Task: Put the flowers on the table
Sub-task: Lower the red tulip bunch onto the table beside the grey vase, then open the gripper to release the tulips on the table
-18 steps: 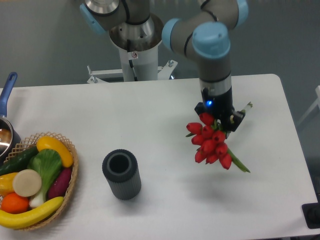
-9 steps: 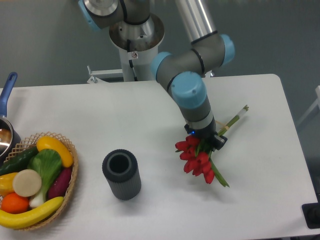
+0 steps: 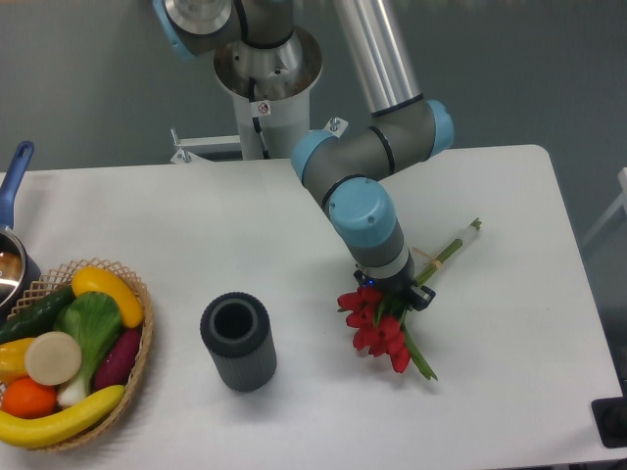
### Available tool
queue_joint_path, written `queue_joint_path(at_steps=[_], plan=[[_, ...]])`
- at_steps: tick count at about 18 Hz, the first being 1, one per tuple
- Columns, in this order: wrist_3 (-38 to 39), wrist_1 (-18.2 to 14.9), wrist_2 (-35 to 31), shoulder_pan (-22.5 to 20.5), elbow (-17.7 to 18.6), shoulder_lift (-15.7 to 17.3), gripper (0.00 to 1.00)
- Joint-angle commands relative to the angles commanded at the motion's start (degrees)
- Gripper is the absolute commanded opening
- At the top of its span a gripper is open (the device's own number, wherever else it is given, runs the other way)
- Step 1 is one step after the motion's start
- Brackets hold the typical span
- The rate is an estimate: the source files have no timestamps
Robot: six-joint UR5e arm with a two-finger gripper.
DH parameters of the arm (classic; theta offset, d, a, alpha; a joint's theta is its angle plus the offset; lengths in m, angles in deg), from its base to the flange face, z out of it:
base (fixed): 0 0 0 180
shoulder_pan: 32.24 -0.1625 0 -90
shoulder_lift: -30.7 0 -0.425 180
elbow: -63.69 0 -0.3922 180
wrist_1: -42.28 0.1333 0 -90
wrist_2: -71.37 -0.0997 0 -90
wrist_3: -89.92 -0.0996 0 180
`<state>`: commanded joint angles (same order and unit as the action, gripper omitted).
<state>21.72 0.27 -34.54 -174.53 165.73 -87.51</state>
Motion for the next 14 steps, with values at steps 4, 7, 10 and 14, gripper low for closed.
queue_joint_path(at_steps=[4,7,10,14], plan=[[0.17,0.0,0.0,0.0,-0.97,0.0,0.95],[0.53,0.0,0.0,0.09,-0.97,0.52,1.0],[0.18,0.0,0.0,-0.08,-1.05,3.76,1.0],[-0.18,0.0,0.88,-0.88,-1.14,9.74,1.0]])
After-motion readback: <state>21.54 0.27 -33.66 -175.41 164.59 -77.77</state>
